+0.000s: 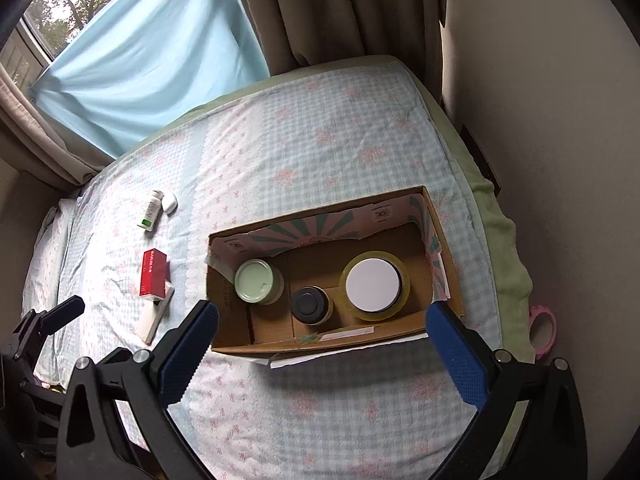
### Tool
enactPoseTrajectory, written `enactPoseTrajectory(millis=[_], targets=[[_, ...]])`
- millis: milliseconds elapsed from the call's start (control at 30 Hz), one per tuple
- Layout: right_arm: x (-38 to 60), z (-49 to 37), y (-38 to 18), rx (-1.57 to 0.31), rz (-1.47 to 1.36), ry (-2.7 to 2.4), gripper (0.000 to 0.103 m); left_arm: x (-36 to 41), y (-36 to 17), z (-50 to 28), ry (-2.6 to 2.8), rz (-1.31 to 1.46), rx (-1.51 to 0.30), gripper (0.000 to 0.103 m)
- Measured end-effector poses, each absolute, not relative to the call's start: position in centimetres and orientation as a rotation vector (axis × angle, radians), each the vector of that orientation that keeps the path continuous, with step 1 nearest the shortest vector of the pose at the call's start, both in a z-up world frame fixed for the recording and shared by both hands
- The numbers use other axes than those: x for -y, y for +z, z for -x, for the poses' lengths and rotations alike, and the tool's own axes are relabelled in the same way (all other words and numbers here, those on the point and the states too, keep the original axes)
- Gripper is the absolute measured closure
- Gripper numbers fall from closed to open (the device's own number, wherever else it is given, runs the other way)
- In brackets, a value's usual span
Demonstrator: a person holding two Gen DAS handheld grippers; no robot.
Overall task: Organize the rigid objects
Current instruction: 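Withdraw both tools from the box toward the red box and pill bottle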
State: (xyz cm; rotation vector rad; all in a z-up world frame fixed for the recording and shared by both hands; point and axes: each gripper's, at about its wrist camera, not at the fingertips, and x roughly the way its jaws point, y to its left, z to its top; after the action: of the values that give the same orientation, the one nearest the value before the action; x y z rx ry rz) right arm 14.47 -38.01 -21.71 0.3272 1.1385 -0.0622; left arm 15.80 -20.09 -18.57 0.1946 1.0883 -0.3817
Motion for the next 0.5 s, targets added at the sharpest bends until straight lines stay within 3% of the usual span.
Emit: enactPoseTrajectory(millis=[500], targets=[[26.5, -11.7, -13.5, -0.997, -0.278, -0.039, 0.0, 3.5, -12.1, -13.6, -0.368, -0.11, -0.977, 0.0]])
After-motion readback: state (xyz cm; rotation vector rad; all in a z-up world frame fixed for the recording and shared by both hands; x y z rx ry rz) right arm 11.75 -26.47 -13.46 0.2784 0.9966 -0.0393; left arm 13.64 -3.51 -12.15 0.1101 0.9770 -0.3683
